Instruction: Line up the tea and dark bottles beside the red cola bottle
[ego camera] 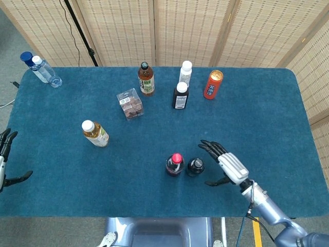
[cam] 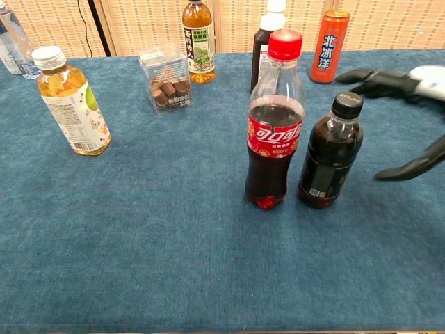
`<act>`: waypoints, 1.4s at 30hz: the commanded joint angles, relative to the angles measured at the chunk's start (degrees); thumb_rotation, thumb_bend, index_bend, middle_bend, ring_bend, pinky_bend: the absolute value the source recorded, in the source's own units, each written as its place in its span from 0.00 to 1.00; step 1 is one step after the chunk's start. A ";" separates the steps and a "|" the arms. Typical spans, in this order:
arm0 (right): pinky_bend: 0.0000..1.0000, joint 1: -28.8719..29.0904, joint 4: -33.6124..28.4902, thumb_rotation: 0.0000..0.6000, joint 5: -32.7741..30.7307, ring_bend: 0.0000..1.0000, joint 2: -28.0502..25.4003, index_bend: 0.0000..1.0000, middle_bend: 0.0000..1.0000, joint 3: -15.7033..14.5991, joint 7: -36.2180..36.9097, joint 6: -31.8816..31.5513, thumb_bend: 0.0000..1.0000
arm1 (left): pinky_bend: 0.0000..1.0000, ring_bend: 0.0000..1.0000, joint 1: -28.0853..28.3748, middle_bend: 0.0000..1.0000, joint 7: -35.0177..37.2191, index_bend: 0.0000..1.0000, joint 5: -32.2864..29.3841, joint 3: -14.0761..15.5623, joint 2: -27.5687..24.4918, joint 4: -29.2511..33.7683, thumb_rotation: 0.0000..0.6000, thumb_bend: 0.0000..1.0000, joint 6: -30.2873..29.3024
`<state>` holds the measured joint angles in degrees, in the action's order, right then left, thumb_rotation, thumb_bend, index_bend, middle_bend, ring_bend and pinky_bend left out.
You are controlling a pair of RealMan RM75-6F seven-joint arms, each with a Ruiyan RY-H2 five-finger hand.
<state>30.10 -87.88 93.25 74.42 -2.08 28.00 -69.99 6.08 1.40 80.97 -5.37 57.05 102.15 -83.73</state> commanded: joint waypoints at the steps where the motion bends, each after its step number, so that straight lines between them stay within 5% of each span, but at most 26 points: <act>1: 0.00 -2.66 -3.81 1.00 -1.35 0.00 -6.33 0.00 0.00 0.07 -4.32 -3.03 0.00 | 0.00 0.00 1.45 0.00 6.59 0.00 1.13 0.17 -1.37 -2.89 1.00 0.04 3.39; 8: 0.00 -8.31 -5.48 1.00 -8.39 0.00 -11.65 0.00 0.00 2.52 -11.48 -9.07 0.00 | 0.00 0.00 5.73 0.00 18.37 0.00 2.87 0.33 0.41 -12.92 1.00 0.01 10.62; 22: 0.00 -17.87 0.94 1.00 -11.84 0.00 -6.02 0.00 0.00 5.16 -17.47 -21.08 0.00 | 0.00 0.00 18.20 0.00 55.41 0.00 12.65 2.80 17.12 -42.85 1.00 0.00 19.70; 42: 0.00 -19.04 0.89 1.00 -9.39 0.00 -7.27 0.00 0.00 7.10 -13.41 -19.32 0.00 | 0.00 0.00 27.71 0.00 69.32 0.00 10.15 0.69 38.93 -63.57 1.00 0.00 21.27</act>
<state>11.08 -87.03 83.82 67.18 4.98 14.54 -89.34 32.89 69.93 91.87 -4.13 94.41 40.10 -62.59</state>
